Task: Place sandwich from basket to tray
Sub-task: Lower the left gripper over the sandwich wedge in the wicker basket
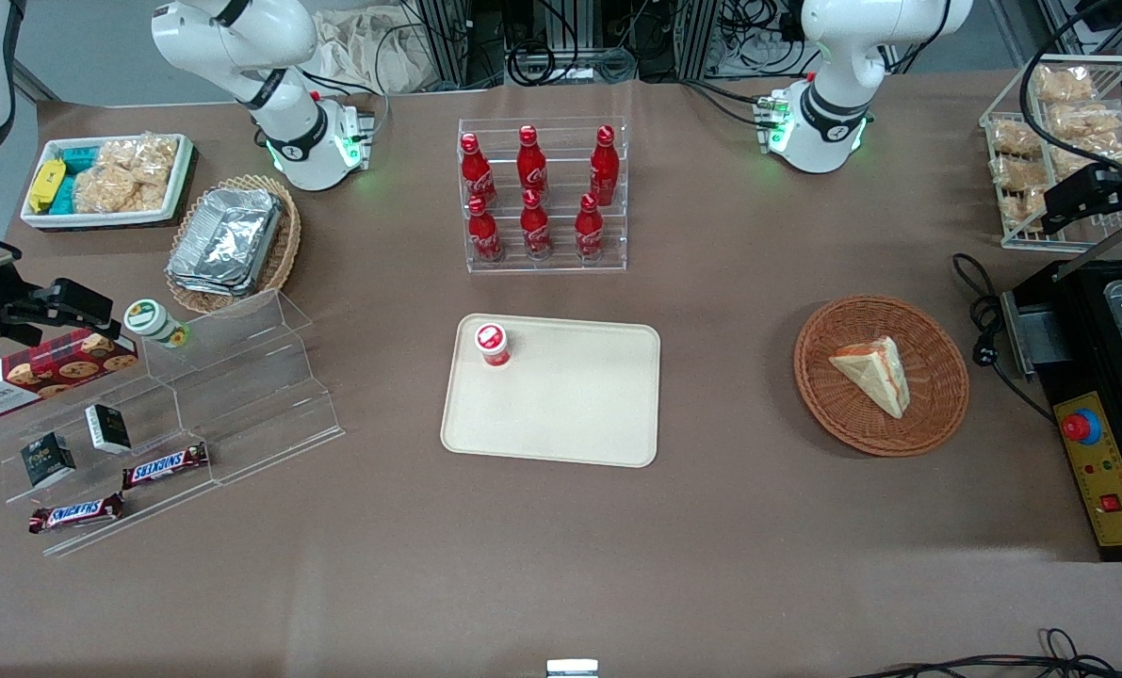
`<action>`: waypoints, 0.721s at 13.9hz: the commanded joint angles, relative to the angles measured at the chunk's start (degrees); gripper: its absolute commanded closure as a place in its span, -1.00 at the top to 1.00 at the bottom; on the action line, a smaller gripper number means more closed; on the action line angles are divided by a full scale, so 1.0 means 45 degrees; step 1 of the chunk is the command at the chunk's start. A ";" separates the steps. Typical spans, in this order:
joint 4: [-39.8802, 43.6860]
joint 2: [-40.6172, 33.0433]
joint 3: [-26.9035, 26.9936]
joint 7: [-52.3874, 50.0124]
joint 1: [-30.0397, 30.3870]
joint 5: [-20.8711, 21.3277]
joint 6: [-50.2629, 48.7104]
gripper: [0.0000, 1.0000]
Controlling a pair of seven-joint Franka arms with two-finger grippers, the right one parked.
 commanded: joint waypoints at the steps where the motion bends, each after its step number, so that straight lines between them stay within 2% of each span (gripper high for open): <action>1: 0.0163 -0.0072 0.0217 -0.0105 -0.0251 -0.0155 -0.0264 1.00; 5: 0.0007 0.0102 0.0178 -0.0304 -0.0173 0.0021 -0.0166 1.00; 10: -0.1006 0.0980 0.0158 -0.3114 -0.0154 -0.0174 0.0826 1.00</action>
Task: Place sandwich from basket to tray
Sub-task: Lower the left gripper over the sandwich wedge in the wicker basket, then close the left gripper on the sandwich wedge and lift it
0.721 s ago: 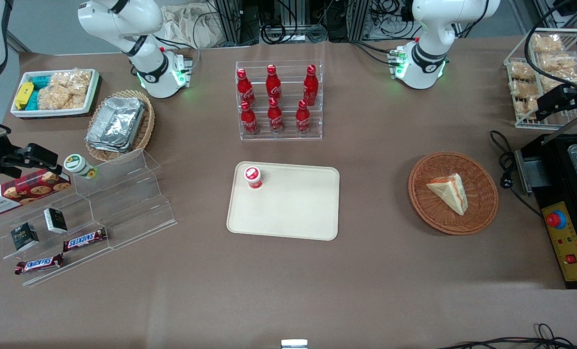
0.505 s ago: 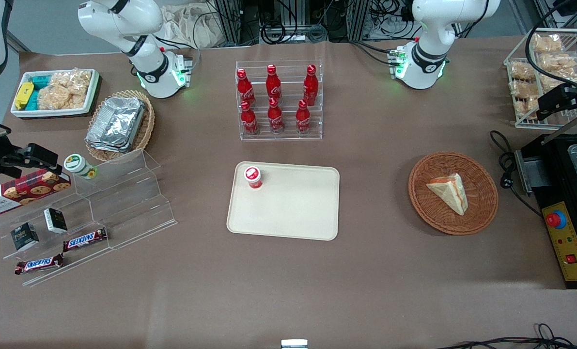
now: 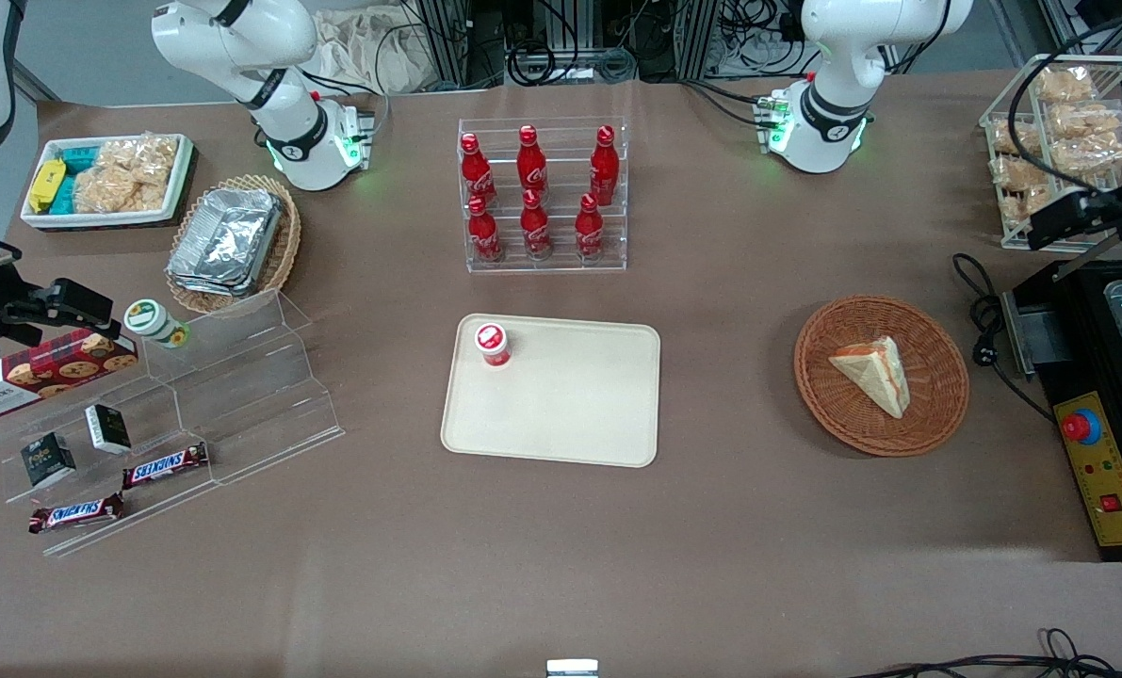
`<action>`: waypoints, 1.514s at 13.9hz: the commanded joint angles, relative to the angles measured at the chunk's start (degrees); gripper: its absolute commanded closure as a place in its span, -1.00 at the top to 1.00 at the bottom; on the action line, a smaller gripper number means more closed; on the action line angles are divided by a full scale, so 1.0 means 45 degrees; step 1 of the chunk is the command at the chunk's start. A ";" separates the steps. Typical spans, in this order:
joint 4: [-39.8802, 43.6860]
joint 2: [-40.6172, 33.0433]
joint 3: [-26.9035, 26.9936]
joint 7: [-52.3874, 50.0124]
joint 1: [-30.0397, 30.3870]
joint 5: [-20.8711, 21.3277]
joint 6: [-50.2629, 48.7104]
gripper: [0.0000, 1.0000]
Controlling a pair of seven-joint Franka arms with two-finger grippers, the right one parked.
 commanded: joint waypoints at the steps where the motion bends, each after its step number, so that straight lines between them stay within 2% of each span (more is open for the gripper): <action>1: -0.1031 0.0314 0.0114 -0.1372 -0.0148 -0.0157 0.1145 1.00; 5: -0.3065 0.1091 0.0133 -0.3267 -0.0148 -0.0235 0.3531 1.00; 8: -0.3593 0.2303 0.0133 -0.3796 -0.0109 -0.1016 0.5033 1.00; 14: -0.6229 0.3359 0.0114 -0.5242 -0.0246 -0.1036 0.9271 1.00; 18: -0.7187 0.4043 0.0074 -0.5985 -0.0285 -0.1075 1.1225 1.00; 21: -0.7307 0.4356 0.0036 -0.6005 -0.0304 -0.1114 1.1581 1.00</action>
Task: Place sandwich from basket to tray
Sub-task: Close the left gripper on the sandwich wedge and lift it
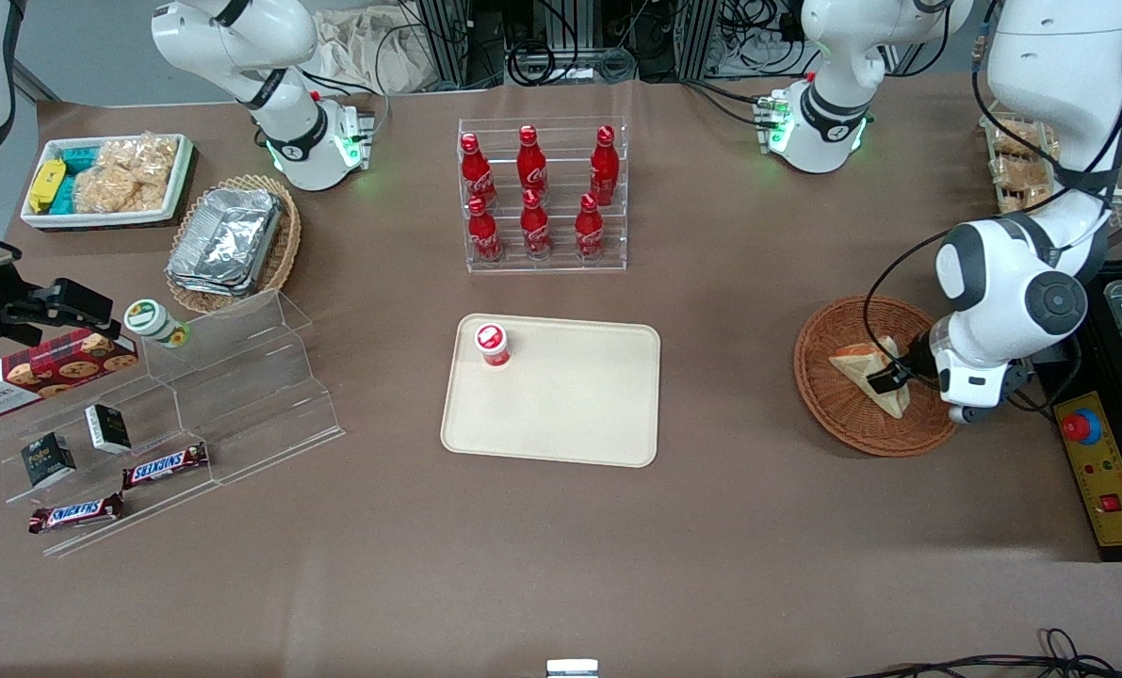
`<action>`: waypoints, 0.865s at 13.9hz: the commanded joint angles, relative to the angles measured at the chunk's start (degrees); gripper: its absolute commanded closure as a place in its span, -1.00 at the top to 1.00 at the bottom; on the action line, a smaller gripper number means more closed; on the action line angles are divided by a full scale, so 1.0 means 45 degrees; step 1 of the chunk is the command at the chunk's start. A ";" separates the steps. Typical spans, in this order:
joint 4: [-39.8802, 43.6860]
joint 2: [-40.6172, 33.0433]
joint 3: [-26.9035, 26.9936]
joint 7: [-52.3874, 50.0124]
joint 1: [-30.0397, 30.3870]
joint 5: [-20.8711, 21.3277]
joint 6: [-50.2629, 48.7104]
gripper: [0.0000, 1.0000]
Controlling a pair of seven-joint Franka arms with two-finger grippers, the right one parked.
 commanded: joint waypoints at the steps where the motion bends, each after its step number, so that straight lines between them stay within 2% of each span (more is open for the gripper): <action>1: -0.0100 0.0057 0.0059 -0.0228 -0.0184 -0.0220 0.0307 0.92; 5: -0.0081 0.0058 0.0059 -0.0248 -0.0184 -0.0415 0.0307 0.09; 7: -0.0042 0.0058 0.0059 -0.0248 -0.0184 -0.0531 0.0307 -0.18; 12: 0.0095 -0.1032 0.0040 -0.0170 -0.0203 -0.0552 -0.0121 -0.22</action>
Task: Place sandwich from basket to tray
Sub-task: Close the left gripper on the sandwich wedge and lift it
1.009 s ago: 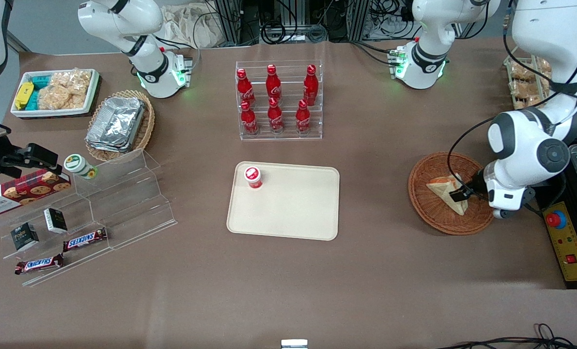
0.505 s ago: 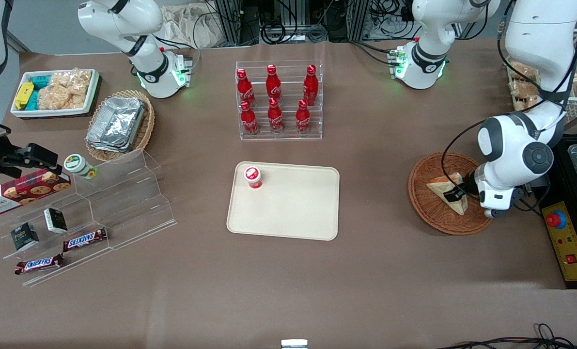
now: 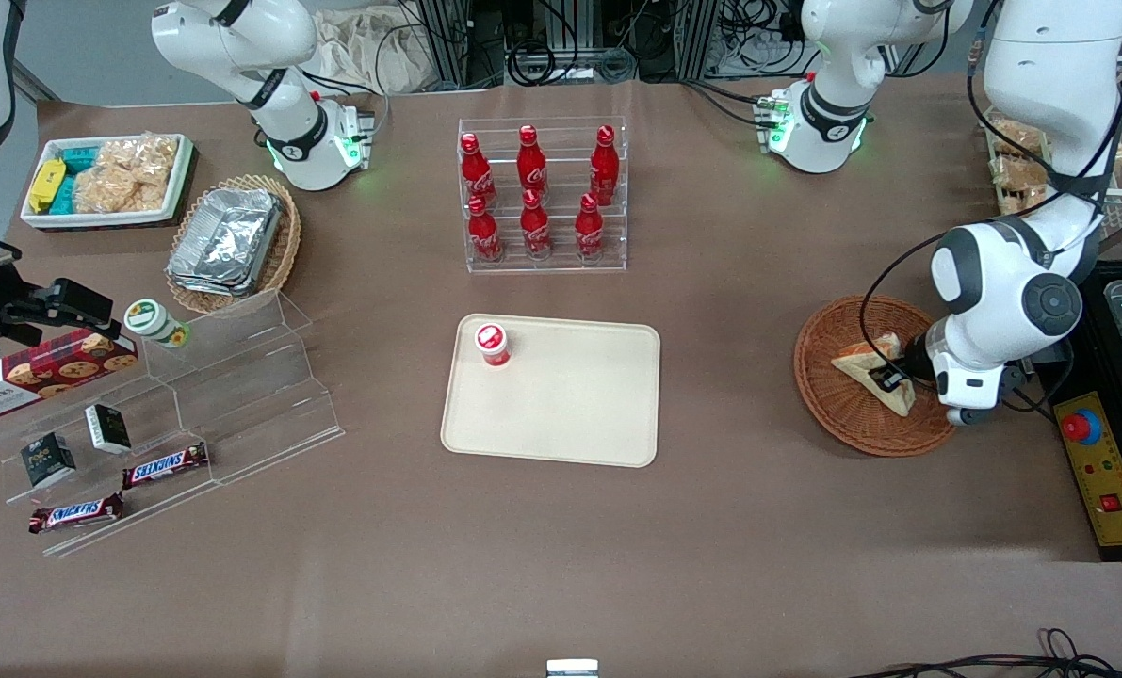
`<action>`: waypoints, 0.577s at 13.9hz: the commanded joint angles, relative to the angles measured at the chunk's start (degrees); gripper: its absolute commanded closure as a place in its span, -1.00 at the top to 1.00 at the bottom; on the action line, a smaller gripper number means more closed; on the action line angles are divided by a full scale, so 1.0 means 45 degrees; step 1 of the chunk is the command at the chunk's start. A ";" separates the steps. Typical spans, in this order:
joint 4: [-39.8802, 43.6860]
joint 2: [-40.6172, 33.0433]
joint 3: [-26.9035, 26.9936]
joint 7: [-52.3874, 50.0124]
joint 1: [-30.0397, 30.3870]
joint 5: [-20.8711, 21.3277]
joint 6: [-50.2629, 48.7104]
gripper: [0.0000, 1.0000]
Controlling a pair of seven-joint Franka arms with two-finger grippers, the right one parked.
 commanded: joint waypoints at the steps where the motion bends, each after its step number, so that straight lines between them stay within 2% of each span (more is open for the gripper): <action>1: -0.0055 -0.1343 -0.0022 -0.0049 -0.0252 -0.0047 -0.0480 -0.22; 5: 0.1152 -0.2965 -0.0587 -0.0087 -0.0467 0.0052 -0.3013 -0.22; 8: 0.2362 -0.3729 -0.1834 -0.0126 -0.0467 0.0052 -0.5200 -0.22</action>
